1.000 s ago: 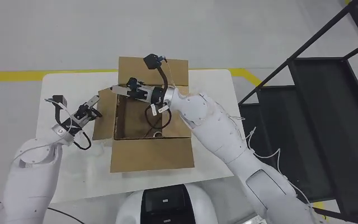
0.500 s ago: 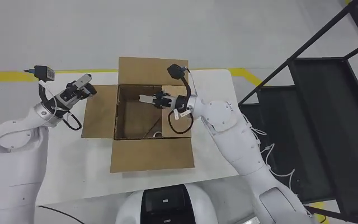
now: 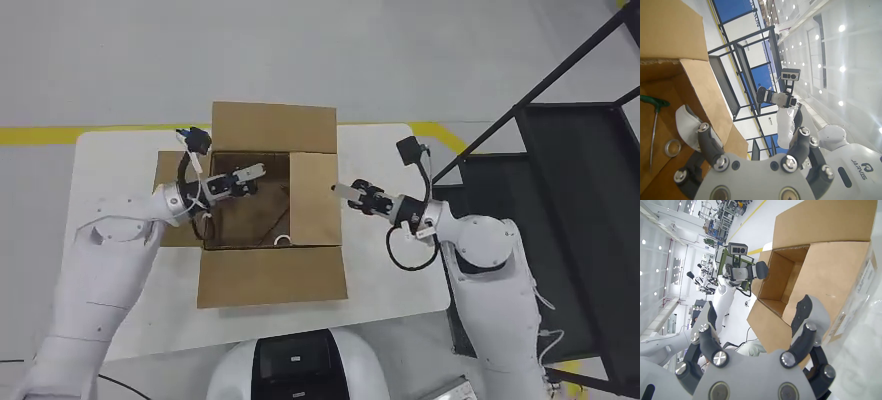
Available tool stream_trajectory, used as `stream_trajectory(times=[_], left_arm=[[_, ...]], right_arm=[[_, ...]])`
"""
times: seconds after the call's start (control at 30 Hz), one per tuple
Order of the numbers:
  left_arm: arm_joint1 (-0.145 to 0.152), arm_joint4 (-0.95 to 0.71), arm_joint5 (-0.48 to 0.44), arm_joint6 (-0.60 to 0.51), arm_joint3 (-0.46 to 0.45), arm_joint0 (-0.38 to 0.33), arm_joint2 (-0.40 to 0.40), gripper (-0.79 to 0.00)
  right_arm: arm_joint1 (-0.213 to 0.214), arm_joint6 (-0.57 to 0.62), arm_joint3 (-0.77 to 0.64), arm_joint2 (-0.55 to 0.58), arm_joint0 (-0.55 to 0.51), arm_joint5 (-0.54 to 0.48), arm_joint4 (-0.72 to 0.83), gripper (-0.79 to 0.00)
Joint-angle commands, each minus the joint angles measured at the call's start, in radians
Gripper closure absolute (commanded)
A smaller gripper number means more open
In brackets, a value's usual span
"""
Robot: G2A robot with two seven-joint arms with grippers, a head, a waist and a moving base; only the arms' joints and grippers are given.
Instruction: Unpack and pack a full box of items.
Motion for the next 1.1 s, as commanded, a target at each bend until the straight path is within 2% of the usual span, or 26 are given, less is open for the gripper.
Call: stream_trajectory(times=[0.0,0.23,0.43,0.53,0.63,0.73,0.87,1.07], left_arm=[[-0.011,0.02,-0.007,0.027,0.029,-0.02,0.045,-0.785],[-0.055,0.109,-0.06,0.14,0.143,-0.086,0.174,-0.785],[-0.104,0.148,-0.097,0.241,0.27,-0.138,0.279,-0.785],[-0.13,0.129,-0.101,0.276,0.33,-0.164,0.314,-0.785],[-0.149,0.049,-0.098,0.29,0.372,-0.189,0.315,-0.785],[-0.16,-0.033,-0.128,0.302,0.377,-0.203,0.294,-0.785],[-0.169,-0.141,-0.133,0.275,0.34,-0.219,0.266,-0.785],[-0.198,-0.202,-0.135,0.246,0.289,-0.239,0.299,-0.785]], right_arm=[[0.004,0.0,-0.013,0.01,-0.02,-0.001,0.01,-0.785],[0.016,-0.006,-0.035,0.017,-0.06,0.001,0.039,-0.785],[0.024,-0.001,-0.046,0.006,-0.08,-0.008,0.095,-0.785],[0.028,0.001,-0.048,-0.001,-0.081,-0.005,0.102,-0.785],[0.032,0.002,-0.055,-0.009,-0.081,-0.007,0.121,-0.785],[0.037,0.011,-0.056,-0.012,-0.079,-0.01,0.139,-0.785],[0.041,0.016,-0.06,-0.022,-0.068,-0.034,0.184,-0.785],[0.05,0.022,-0.06,-0.032,-0.058,-0.058,0.22,-0.785]])
